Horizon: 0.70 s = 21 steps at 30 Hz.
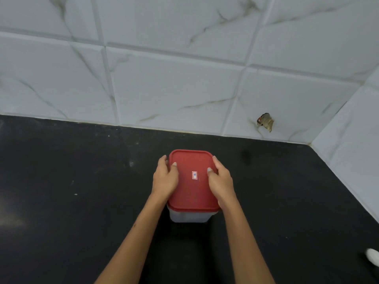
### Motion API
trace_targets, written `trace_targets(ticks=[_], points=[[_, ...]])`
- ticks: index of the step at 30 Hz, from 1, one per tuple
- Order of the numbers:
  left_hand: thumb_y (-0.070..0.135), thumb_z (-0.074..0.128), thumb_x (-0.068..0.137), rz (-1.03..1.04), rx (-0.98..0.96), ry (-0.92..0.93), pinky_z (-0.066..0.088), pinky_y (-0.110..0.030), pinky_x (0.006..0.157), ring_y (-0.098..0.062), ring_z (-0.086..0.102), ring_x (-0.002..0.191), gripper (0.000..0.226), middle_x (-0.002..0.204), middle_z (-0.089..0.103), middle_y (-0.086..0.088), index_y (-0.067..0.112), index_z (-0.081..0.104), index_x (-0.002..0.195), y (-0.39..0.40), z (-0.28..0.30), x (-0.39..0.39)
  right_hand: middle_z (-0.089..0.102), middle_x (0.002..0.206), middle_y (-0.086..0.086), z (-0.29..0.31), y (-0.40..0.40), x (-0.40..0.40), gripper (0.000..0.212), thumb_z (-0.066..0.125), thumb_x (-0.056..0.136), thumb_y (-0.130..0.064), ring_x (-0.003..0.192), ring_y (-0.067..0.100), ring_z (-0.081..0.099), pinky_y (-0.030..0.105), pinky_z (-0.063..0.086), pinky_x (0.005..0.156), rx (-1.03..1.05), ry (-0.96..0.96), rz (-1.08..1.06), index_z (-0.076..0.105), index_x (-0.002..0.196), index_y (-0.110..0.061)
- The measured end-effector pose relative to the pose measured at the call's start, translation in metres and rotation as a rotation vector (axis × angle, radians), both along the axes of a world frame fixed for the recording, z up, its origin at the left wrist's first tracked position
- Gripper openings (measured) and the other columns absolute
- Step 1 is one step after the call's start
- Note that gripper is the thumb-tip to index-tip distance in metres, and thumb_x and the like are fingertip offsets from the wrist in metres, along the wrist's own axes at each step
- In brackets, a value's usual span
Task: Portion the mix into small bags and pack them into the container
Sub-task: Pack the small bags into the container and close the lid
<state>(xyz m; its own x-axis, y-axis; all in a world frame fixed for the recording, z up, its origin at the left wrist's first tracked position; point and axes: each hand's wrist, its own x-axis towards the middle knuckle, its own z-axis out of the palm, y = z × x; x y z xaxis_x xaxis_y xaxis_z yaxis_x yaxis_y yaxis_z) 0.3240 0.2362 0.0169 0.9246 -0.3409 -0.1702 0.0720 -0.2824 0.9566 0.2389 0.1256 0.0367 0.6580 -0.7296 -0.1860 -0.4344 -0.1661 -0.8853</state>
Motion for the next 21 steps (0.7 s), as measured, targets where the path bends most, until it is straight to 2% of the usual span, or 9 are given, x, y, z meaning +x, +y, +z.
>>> trace_targets(ticks=[2, 5, 11, 16, 21], points=[[0.024, 0.044, 0.099, 0.027, -0.047, 0.099, 0.043, -0.037, 0.101, -0.022, 0.053, 0.119, 0.044, 0.137, 0.052, -0.007, 0.012, 0.04, 0.141, 0.004, -0.002, -0.002, 0.04, 0.147, 0.001, 0.0, -0.005, -0.006, 0.05, 0.046, 0.098, -0.02, 0.13, 0.019, 0.044, 0.036, 0.037, 0.108, 0.12, -0.017, -0.035, 0.032, 0.146, -0.021], [0.021, 0.042, 0.099, 0.037, -0.09, 0.17, 0.051, -0.039, 0.089, -0.02, 0.062, 0.1, 0.035, 0.116, 0.064, -0.006, 0.012, 0.053, 0.131, 0.006, -0.003, -0.008, 0.05, 0.14, 0.005, -0.001, -0.005, -0.017, 0.047, 0.048, 0.096, -0.015, 0.124, 0.02, 0.05, 0.038, 0.041, 0.105, 0.141, -0.001, -0.036, 0.037, 0.143, -0.013], [0.014, 0.041, 0.099, 0.02, -0.126, 0.198, 0.054, -0.042, 0.088, -0.022, 0.064, 0.097, 0.033, 0.108, 0.066, -0.006, 0.01, 0.055, 0.129, 0.004, 0.004, -0.021, 0.053, 0.136, 0.007, 0.0, 0.011, -0.034, 0.044, 0.047, 0.095, -0.004, 0.124, 0.019, 0.051, 0.03, 0.04, 0.104, 0.071, -0.078, -0.176, 0.044, 0.139, -0.009], [0.015, 0.04, 0.1, -0.031, -0.17, 0.176, 0.054, -0.045, 0.09, -0.021, 0.064, 0.097, 0.032, 0.107, 0.065, -0.002, 0.013, 0.054, 0.128, -0.012, 0.013, -0.04, 0.057, 0.131, 0.008, 0.011, 0.0, -0.053, 0.041, 0.047, 0.094, -0.001, 0.121, 0.02, 0.054, 0.034, 0.041, 0.105, 0.015, -0.111, -0.269, 0.049, 0.135, -0.008], [0.014, 0.038, 0.1, -0.068, -0.164, 0.171, 0.054, -0.037, 0.084, -0.018, 0.063, 0.094, 0.03, 0.101, 0.063, 0.001, 0.014, 0.055, 0.125, -0.026, 0.017, -0.053, 0.057, 0.131, 0.008, 0.013, -0.01, -0.07, 0.041, 0.047, 0.094, 0.0, 0.121, 0.019, 0.054, 0.031, 0.041, 0.104, 0.018, -0.123, -0.317, 0.05, 0.134, -0.007]])
